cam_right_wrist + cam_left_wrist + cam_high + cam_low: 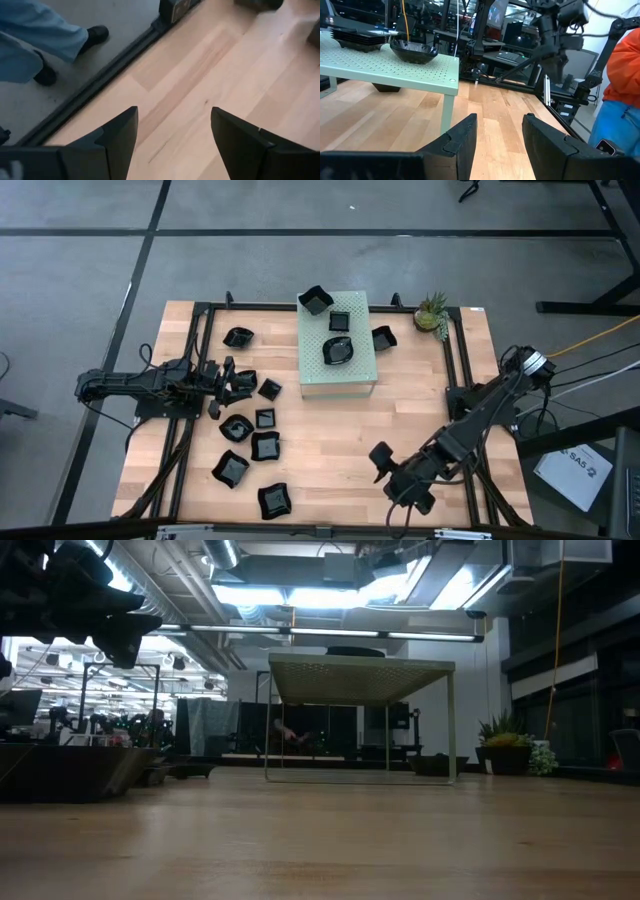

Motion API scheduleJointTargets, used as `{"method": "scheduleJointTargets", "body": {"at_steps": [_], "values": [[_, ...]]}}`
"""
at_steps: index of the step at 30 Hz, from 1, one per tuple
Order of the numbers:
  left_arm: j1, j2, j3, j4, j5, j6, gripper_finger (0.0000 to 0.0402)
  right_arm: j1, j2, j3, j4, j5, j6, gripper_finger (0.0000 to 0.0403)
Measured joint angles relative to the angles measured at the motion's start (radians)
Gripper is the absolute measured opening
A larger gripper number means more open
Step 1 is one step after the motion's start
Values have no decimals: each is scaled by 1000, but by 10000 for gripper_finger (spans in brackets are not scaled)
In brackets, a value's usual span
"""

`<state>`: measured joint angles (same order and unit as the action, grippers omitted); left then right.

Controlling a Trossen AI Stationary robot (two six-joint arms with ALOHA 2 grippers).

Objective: Pick & Place Mini shaped plates
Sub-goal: Stack the black distorted square plate on top of the black distorted square plates on the shelf

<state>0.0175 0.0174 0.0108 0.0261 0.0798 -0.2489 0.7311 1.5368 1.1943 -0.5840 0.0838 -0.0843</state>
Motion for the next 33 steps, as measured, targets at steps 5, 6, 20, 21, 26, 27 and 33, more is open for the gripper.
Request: {"method": "scheduleJointTargets", "body": {"at_steps": [5,6,20,21,26,27,33], "values": [[0,0,0,0,0,0,152,0,0,-58,1,2,29,248],[0,0,0,0,0,0,152,0,0,-64,-10,2,36,248],[0,0,0,0,0,0,152,-26,0,-244,-43,14,110,248],[0,0,0,0,0,0,152,-31,0,-255,-42,20,112,248],[0,0,0,0,0,0,152,-68,0,-293,-48,110,157,248],[0,0,0,0,0,0,152,-79,-2,-298,-47,127,160,248],[0,0,0,0,0,0,152,-159,-38,-334,-46,186,160,248]]}}
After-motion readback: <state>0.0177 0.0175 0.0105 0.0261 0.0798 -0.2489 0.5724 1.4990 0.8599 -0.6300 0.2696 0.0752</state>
